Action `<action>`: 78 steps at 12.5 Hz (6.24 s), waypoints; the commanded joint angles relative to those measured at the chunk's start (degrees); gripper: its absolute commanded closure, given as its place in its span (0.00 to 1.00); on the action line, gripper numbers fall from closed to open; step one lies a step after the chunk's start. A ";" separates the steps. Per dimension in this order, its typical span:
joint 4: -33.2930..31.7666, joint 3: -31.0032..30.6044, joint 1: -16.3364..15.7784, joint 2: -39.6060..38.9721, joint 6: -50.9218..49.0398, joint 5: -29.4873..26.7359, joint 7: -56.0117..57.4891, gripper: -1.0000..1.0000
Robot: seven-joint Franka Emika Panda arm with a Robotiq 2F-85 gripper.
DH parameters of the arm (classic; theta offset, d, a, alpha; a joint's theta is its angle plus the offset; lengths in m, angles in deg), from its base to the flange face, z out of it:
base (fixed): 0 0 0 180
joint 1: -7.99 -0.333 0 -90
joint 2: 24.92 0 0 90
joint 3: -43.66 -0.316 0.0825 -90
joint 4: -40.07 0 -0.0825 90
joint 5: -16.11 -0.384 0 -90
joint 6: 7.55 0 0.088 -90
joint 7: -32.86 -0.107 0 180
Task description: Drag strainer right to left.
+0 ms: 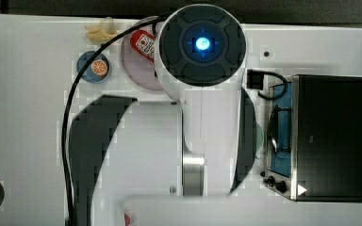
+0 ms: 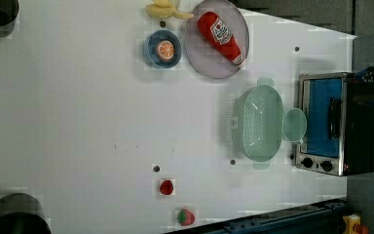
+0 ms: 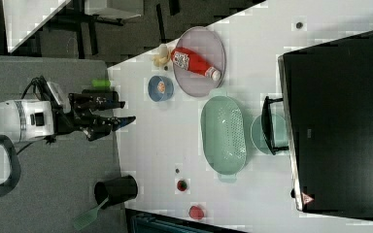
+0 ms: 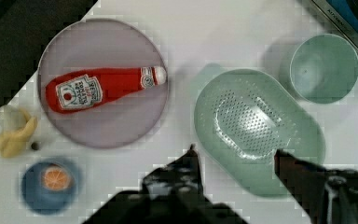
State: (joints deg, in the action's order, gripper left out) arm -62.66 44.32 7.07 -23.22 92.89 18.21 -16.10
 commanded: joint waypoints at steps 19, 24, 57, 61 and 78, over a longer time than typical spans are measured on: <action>-38.03 1.57 -0.39 -13.55 50.75 0.68 -35.19 0.00; -37.99 -0.54 -0.87 -21.96 60.89 0.67 -39.32 0.00; -15.88 -4.68 -29.44 -35.07 50.20 -15.10 -64.31 0.00; -12.23 -4.68 -32.07 -37.33 50.00 -17.55 -64.54 0.00; -3.44 1.51 -37.97 -32.54 39.00 -17.02 -57.27 0.00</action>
State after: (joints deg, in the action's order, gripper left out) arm -67.47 44.97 -32.44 -63.36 133.37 2.47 -80.12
